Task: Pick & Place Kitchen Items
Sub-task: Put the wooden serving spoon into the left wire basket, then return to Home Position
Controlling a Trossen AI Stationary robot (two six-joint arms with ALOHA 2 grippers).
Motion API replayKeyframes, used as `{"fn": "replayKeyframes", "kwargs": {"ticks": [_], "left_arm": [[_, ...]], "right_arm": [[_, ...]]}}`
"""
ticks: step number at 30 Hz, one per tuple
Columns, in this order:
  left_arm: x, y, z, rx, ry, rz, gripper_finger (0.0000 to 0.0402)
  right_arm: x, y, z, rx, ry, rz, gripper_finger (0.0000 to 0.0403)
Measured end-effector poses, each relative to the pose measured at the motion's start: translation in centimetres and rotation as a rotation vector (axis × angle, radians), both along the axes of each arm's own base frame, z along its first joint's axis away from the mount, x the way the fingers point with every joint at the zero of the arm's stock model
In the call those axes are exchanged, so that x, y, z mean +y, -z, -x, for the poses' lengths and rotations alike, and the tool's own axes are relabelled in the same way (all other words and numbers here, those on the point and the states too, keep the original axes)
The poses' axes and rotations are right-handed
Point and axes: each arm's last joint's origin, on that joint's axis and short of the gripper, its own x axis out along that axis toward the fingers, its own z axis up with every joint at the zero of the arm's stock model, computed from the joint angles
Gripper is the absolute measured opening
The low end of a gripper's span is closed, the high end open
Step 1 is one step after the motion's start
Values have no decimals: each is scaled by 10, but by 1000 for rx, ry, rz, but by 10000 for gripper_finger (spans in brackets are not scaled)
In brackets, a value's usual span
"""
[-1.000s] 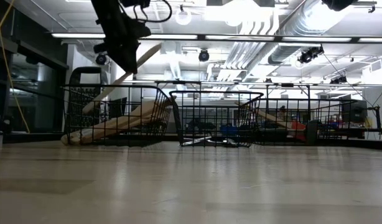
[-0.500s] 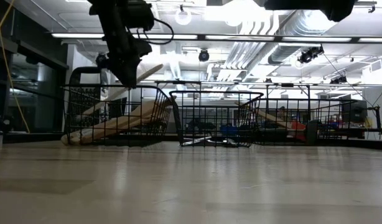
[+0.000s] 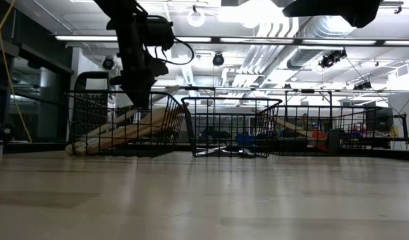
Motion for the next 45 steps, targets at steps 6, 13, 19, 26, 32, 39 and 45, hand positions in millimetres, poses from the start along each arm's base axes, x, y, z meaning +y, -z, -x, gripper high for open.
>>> {"fn": "replayKeyframes", "kwargs": {"ticks": [6, 13, 19, 26, 32, 39, 45], "left_arm": [[3, 9, -5, 21, 2, 4, 80], [5, 14, -8, 43, 0, -2, 80], [5, 14, -8, 46, -2, -7, 80], [5, 14, -8, 51, 7, -15, 125], [5, 14, -8, 54, 10, -18, 136], [4, 14, -8, 70, 89, -26, 139], [-8, 11, -13, 71, 215, -26, 140]], "right_arm": [[0, 0, 0, -6, 6, -16, 295], [0, 0, 0, -6, 7, -16, 295], [0, 0, 0, -7, 8, -15, 295], [0, 0, 0, -7, 8, -15, 295], [0, 0, 0, -6, 8, -14, 295], [0, 1, 0, 14, -6, 31, 295], [-1, 1, 0, 25, -17, 61, 295]]}}
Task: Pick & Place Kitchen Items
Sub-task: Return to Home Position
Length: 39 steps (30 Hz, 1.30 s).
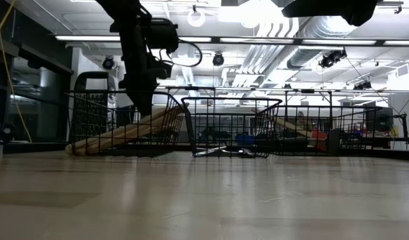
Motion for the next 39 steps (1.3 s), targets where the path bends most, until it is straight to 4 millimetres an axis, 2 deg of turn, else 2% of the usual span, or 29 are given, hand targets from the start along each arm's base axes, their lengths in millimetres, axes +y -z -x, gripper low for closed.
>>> {"fn": "replayKeyframes", "kwargs": {"ticks": [5, 8, 14, 18, 22, 25, 31, 39], "left_arm": [[-17, -10, -3, -40, 56, -19, 140], [-26, -21, -3, -95, 35, -48, 140], [-52, -41, 11, -82, 34, -125, 141], [-75, -60, 20, -160, 47, -202, 141], [-100, -71, 33, -287, 71, -271, 141], [-116, -63, 47, -408, 116, -275, 141], [-138, -32, 75, -660, 186, -261, 141], [-142, -5, 101, -945, 267, -303, 141]], "right_arm": [[-4, 0, -3, 29, -16, 70, 295], [-8, 1, -5, 18, 14, 20, 295], [-19, 10, -7, 104, 25, -71, 295], [-29, 21, 4, 95, 42, -91, 295], [-41, 28, 26, -31, -9, -148, 295], [-53, 34, 46, -173, -116, -178, 295], [-85, 45, 78, -450, -404, -168, 295], [-138, 54, 81, -504, -464, -125, 295]]}}
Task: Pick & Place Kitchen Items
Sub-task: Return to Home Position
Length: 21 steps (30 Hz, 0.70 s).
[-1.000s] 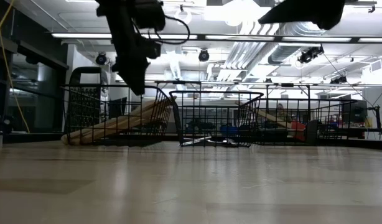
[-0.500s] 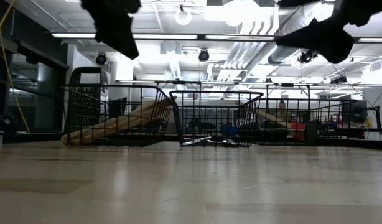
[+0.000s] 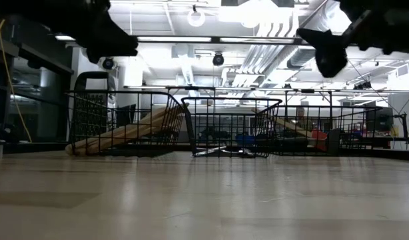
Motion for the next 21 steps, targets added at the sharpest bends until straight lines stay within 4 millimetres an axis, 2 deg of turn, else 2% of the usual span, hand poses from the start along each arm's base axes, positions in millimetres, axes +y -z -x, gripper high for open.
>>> {"fn": "replayKeyframes", "kwargs": {"ticks": [4, 9, 16, 21], "left_arm": [[0, 5, 10, -39, 31, -29, 141], [3, 7, 27, -91, 5, -65, 141], [6, 25, 55, -190, -1, -66, 141], [7, 44, 68, -239, 0, -57, 141]], "right_arm": [[-20, -3, 2, -38, -74, 12, 295], [-35, 10, 16, -31, 6, 17, 295], [-38, 14, 23, 25, 54, 42, 295], [-38, 15, 30, 64, 57, 65, 295]]}}
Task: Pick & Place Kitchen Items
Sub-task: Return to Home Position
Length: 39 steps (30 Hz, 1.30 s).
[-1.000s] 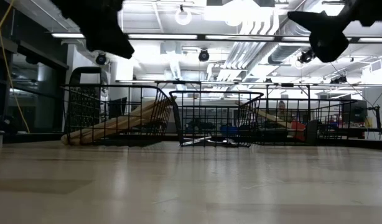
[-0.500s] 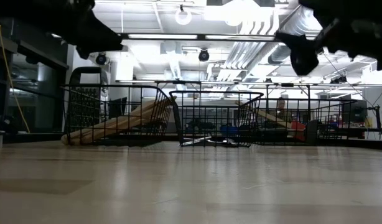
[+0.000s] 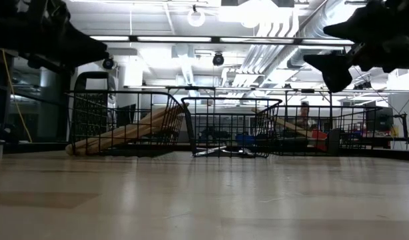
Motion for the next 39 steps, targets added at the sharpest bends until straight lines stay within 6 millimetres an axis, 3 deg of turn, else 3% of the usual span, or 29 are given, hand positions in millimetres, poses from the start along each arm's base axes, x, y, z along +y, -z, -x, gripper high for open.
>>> {"fn": "replayKeyframes", "kwargs": {"ticks": [13, 22, 35, 39], "left_arm": [[1, 18, 10, 30, 0, -31, 141], [2, 19, 15, 33, -20, -49, 141], [1, 30, 12, 79, 4, -72, 141], [0, 30, 10, 23, 63, -109, 141]], "right_arm": [[-3, 1, 26, 48, 52, -1, 295], [-3, 4, 41, 51, 51, -19, 295], [-3, 5, 41, 62, 49, -7, 295], [-3, 5, 41, 63, 51, 13, 295]]}}
